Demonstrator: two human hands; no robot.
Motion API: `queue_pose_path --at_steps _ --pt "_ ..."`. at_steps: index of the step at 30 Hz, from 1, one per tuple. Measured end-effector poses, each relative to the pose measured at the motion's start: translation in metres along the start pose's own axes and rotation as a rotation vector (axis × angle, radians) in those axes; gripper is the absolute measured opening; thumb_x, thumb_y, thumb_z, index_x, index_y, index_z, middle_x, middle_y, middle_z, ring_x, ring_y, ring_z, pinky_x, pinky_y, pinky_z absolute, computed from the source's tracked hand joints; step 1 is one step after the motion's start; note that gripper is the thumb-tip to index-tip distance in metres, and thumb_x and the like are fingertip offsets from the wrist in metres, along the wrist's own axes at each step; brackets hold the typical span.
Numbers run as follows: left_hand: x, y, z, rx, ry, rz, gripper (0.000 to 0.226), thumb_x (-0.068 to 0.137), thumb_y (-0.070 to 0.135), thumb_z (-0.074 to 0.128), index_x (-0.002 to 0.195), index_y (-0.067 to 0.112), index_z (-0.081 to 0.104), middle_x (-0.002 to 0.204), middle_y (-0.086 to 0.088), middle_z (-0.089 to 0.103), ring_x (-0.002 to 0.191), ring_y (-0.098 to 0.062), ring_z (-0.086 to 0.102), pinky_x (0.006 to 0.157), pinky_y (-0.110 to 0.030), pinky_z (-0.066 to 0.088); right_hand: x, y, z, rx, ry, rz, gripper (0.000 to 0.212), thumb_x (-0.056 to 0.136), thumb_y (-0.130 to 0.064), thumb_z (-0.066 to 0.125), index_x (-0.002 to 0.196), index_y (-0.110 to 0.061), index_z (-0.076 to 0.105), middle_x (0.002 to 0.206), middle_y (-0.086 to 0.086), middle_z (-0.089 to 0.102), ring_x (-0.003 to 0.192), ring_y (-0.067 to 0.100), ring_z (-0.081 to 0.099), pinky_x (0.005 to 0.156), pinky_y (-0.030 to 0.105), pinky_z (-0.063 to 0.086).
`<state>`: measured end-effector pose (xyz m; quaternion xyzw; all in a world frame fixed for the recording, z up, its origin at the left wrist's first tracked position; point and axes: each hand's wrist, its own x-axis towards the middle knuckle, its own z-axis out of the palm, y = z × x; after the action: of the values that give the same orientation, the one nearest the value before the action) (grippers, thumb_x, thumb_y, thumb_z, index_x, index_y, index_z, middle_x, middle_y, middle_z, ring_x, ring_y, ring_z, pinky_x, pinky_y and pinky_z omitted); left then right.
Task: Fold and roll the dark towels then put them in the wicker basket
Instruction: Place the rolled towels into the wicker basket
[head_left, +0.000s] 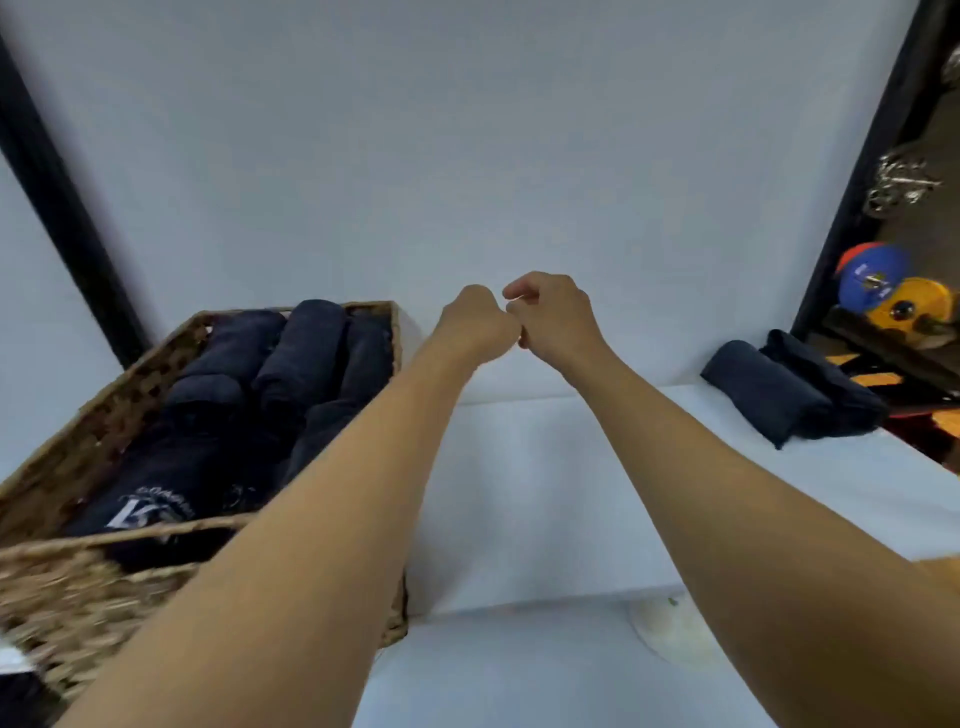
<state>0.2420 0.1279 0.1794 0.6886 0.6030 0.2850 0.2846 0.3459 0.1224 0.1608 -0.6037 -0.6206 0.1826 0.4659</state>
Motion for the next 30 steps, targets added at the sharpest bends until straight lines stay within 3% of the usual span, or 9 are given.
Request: queue_pose_path --at_steps 4,7,14,16,19,21,26,30 --pt "0.033 0.047 0.099 -0.249 -0.132 -0.016 0.036 0.088 0.007 0.052 0.123 0.002 0.052 0.110 -0.012 0.059 0.094 -0.027 0.060 0.073 -0.035 0.051 0.021 0.077 -0.071 -0.088 0.096 0.133 0.032 0.092 -0.009 0.050 0.121 -0.010 0.064 0.115 0.005 0.068 0.098 0.020 0.064 0.087 0.034 0.053" --pt "0.057 0.077 0.178 -0.354 -0.229 -0.087 0.028 0.091 0.011 0.051 0.118 0.003 0.053 0.106 -0.011 0.058 0.097 -0.029 0.062 0.082 -0.039 0.056 0.039 0.142 -0.115 -0.226 0.121 0.237 0.033 0.097 -0.011 0.047 0.127 -0.010 0.059 0.126 0.006 0.062 0.110 0.022 0.060 0.080 0.025 0.044" --pt "0.101 0.119 0.319 -0.529 -0.382 -0.266 0.005 0.090 0.009 0.050 0.088 0.006 0.054 0.081 -0.009 0.053 0.083 -0.028 0.055 0.079 -0.038 0.053 0.079 0.266 -0.184 -0.550 0.059 0.335 0.031 0.097 -0.008 0.046 0.126 -0.006 0.057 0.122 0.014 0.062 0.111 0.031 0.059 0.076 0.029 0.041" --pt "0.110 0.124 0.347 -0.554 -0.390 -0.269 0.011 0.081 0.016 0.054 0.085 0.006 0.058 0.084 -0.011 0.063 0.084 -0.030 0.061 0.084 -0.041 0.056 0.085 0.289 -0.192 -0.618 0.024 0.356 0.030 0.099 -0.012 0.045 0.126 -0.006 0.058 0.123 0.016 0.062 0.111 0.032 0.059 0.081 0.032 0.045" --pt "0.134 0.114 0.387 -0.537 -0.337 -0.231 0.022 0.063 0.024 0.052 0.076 0.007 0.058 0.081 -0.014 0.063 0.077 -0.031 0.060 0.076 -0.045 0.055 0.085 0.315 -0.194 -0.696 0.001 0.304 0.031 0.100 -0.022 0.046 0.126 -0.008 0.054 0.124 0.017 0.056 0.108 0.035 0.057 0.083 0.038 0.046" --pt "0.144 0.109 0.398 -0.564 -0.303 -0.254 0.021 0.063 0.025 0.052 0.076 0.009 0.056 0.078 -0.013 0.060 0.073 -0.028 0.057 0.076 -0.050 0.056 0.085 0.324 -0.190 -0.736 -0.018 0.303 0.035 0.100 -0.028 0.046 0.129 -0.009 0.048 0.126 0.017 0.051 0.110 0.037 0.055 0.085 0.040 0.045" --pt "0.133 0.118 0.371 -0.689 -0.256 -0.343 0.032 0.053 0.017 0.047 0.083 0.011 0.057 0.081 -0.011 0.057 0.074 -0.025 0.052 0.067 -0.037 0.045 0.091 0.311 -0.181 -0.613 0.000 0.392 0.048 0.098 -0.032 0.051 0.140 -0.011 0.039 0.135 0.020 0.044 0.119 0.040 0.050 0.092 0.046 0.044" --pt "0.124 0.116 0.329 -0.781 -0.192 -0.347 0.010 0.073 0.007 0.046 0.078 0.010 0.054 0.072 -0.006 0.055 0.065 -0.021 0.050 0.057 -0.029 0.043 0.091 0.269 -0.169 -0.513 0.060 0.360 0.048 0.096 -0.034 0.052 0.140 -0.015 0.042 0.134 0.016 0.044 0.117 0.037 0.051 0.092 0.044 0.046"
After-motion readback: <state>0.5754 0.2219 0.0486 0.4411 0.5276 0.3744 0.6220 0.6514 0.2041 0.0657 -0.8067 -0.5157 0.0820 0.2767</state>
